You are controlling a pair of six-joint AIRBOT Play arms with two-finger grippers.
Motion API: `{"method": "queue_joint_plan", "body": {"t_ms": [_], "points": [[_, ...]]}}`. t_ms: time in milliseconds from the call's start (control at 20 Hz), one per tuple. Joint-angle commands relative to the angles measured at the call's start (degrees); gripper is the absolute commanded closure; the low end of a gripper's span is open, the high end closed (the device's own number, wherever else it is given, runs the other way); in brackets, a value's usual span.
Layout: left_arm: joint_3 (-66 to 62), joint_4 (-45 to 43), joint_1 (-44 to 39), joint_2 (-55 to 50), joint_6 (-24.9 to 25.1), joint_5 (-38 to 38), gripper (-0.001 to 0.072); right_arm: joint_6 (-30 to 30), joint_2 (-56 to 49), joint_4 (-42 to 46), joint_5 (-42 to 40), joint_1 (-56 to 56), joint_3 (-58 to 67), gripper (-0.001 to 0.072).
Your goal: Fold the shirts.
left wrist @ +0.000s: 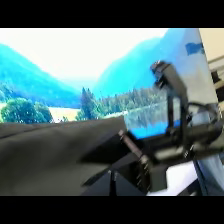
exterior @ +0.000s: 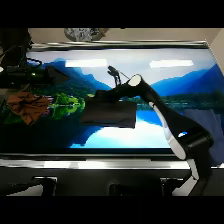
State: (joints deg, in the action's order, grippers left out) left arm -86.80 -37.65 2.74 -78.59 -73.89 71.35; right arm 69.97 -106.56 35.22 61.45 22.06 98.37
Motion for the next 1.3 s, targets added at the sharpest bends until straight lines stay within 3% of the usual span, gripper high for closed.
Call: {"method": "queue_joint_plan", "body": {"t_ms": [0,100,200,350,550,600,700,750,800,1000,1250], "points": [[0.55,-0.96,0.79,0.11,0.68,0.42,0.0681,-1.49,4.22,16.98,15.26,-8.81,0.07,0.0029],[0.55,-1.88,1.11,0.11,0.66,0.46,0.0681,-1.14,6.67,30.77,24.96,-16.02,0.07,0.0032],[0.55,-1.90,1.09,0.11,0.68,0.46,0.0680,0.37,6.75,36.44,30.62,-22.01,-2.14,0.0034],[0.55,-1.88,0.96,0.11,0.66,0.44,0.0680,1.16,6.60,25.70,21.35,-24.79,-13.77,0.0036],[0.55,-1.88,0.96,0.11,0.63,0.44,0.0680,-4.31,3.34,5.09,6.47,-21.79,-23.37,0.0039],[0.55,-1.88,0.96,0.09,0.63,0.44,0.0680,-5.11,2.01,2.99,5.44,-20.76,-23.34,0.0066],[0.55,-1.88,0.96,0.09,0.63,0.44,0.0680,-5.49,0.46,-0.76,2.51,-19.21,-23.32,0.0229],[0.55,-1.88,0.96,0.09,0.61,0.44,0.0680,-6.27,0.46,-2.19,1.05,-18.95,-23.30,0.0368],[0.55,-1.88,0.98,0.09,0.63,0.44,0.0680,-7.72,0.66,-3.30,1.09,-19.04,-23.10,0.0662],[0.55,-1.90,0.96,0.09,0.68,0.44,0.0680,-14.32,5.73,-1.97,8.20,-24.59,-19.45,0.0676],[0.55,-1.88,0.96,-0.07,2.16,0.44,0.0680,-8.22,17.38,11.72,18.47,-40.24,-11.45,0.0676]]}}
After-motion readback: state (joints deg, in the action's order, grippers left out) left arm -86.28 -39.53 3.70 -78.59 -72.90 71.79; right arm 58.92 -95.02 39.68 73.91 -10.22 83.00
